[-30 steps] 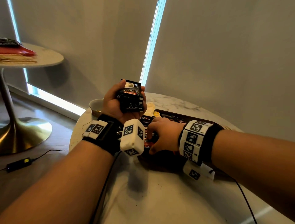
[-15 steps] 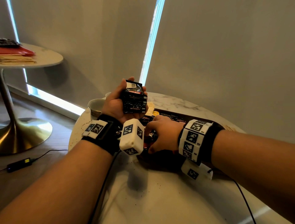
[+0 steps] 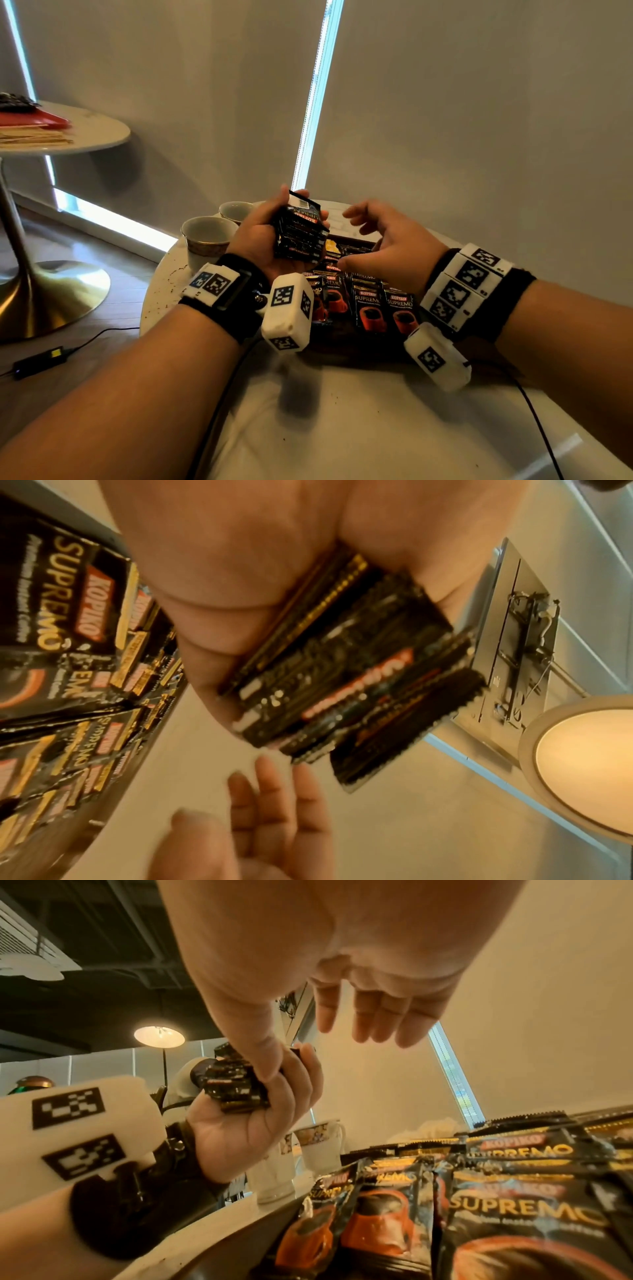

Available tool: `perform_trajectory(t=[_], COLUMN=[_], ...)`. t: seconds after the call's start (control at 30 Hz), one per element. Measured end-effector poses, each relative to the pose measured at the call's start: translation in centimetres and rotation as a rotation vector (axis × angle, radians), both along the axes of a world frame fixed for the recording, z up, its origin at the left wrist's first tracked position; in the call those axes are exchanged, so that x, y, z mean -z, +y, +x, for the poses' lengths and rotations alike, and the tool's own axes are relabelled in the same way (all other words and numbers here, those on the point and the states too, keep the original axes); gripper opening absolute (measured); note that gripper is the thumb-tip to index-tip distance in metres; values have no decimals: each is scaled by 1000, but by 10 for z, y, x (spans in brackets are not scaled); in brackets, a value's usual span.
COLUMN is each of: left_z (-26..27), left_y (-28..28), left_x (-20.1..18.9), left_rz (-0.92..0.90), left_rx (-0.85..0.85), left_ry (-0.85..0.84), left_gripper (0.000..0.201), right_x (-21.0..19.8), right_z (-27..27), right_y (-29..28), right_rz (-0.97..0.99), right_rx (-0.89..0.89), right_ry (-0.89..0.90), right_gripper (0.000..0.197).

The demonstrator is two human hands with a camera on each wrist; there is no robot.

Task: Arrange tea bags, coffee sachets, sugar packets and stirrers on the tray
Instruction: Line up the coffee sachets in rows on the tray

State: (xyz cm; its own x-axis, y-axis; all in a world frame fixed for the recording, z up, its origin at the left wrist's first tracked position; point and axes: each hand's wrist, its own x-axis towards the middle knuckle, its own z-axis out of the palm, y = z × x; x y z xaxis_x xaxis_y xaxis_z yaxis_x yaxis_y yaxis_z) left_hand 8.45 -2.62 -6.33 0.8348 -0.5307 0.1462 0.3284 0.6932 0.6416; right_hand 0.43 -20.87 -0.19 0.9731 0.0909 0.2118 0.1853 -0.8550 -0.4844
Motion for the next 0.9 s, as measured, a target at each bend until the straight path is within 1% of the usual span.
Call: perform_trajectory(t=[0.07,0.13,0.23,0.3,0.37,0.4,0.47,0.5,0.63,0.77,0.83,0.87,0.9], left_z=[-1,-3,-5,-5,-7,-8,-10,-10,-9,-11,-12,-10,-9], left_y=[-3,-6,-8,-8,-9,-10,-13,-14,-15,-14,-15,-15,-15], left_x=[1,2,2,2,4,4,6,7,6,4,5,7,7], left_rz=[10,32,50,84,144,159,152,150,167,178,183,186,191], left_rx=[5,16,38,46,65,72,81,84,76,77,70,60,60], left_ry=[7,-11,-38,-52,-54,-51,-54,-51,-33,-13,-4,-2,-2], left_gripper=[33,32,33,41,51,49,36,33,37,36,40,43,47], right_x=[0,0,0,0,1,2,4,6,10,6,4,3,2], right_z=[-6,-12,-16,-16,-15,-14,-13,-12,-9,-14,-12,-10,-7], right_y=[-2,0,3,2,-1,-2,-3,-4,-6,-6,-7,-9,-11], right_rz=[29,15,-9,20,-11,-34,-47,-39,9,95,174,272,411], right_rx=[-37,-86,-167,-181,-173,-173,-193,-202,-217,-190,-111,-61,-14], right_ry=[-42,-57,-103,-134,-171,-183,-199,-210,-245,-311,-343,-340,-310], right_gripper=[67,68,61,56,54,53,47,44,38,37,26,20,15])
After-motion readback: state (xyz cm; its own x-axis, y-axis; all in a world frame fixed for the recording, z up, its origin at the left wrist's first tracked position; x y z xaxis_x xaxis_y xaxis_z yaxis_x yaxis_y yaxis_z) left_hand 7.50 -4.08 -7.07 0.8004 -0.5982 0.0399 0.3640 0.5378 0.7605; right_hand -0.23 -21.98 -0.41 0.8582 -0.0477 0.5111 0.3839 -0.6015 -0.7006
